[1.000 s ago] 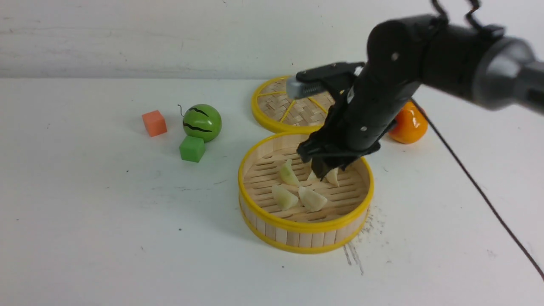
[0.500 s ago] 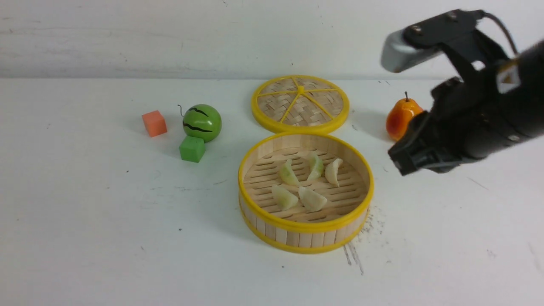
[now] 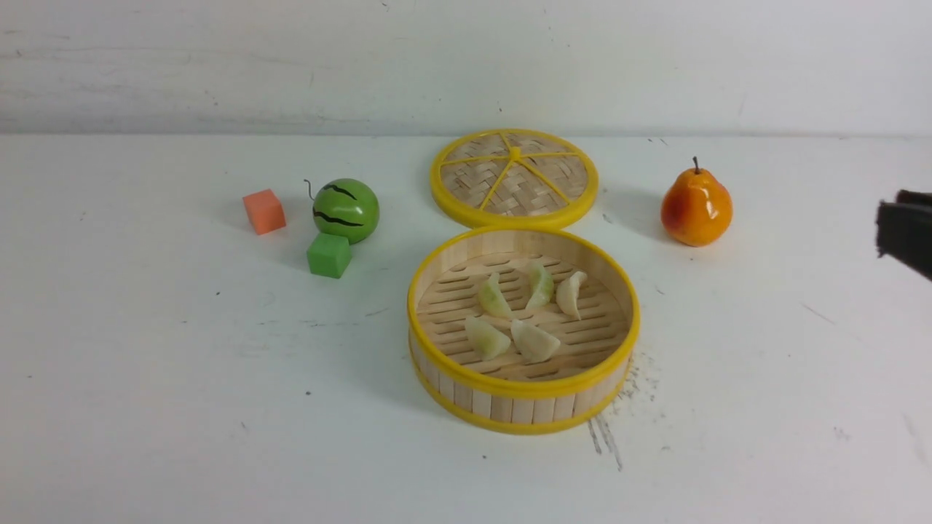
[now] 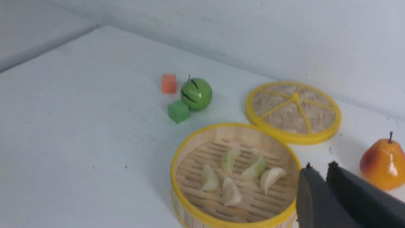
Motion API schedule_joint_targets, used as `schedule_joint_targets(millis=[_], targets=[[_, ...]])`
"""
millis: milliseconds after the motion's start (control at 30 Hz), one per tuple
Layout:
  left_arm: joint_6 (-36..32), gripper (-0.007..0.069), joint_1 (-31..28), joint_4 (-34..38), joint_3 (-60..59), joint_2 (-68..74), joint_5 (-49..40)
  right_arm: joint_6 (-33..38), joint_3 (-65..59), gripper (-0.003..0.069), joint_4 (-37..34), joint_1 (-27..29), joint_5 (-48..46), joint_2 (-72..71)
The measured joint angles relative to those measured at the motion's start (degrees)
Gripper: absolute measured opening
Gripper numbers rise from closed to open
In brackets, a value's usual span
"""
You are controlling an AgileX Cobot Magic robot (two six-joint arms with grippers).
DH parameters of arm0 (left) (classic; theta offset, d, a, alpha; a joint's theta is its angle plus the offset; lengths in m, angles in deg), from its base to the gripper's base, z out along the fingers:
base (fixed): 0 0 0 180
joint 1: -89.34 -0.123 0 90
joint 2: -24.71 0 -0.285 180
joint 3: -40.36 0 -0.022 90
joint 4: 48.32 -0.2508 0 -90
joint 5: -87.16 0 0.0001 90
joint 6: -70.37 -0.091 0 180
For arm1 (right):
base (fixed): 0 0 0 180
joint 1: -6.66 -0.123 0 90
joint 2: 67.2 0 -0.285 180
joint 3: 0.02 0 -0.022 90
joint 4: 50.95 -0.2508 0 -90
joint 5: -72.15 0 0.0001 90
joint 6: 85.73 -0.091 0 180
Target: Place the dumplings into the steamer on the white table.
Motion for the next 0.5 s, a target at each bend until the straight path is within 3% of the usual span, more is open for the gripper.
schedule_joint_targets(millis=[500], targets=[[0.00,0.0183,0.00,-0.06,0.00,0.00,0.00,0.02,-0.48,0.0089,0.86,0.00,-1.45,-4.06]])
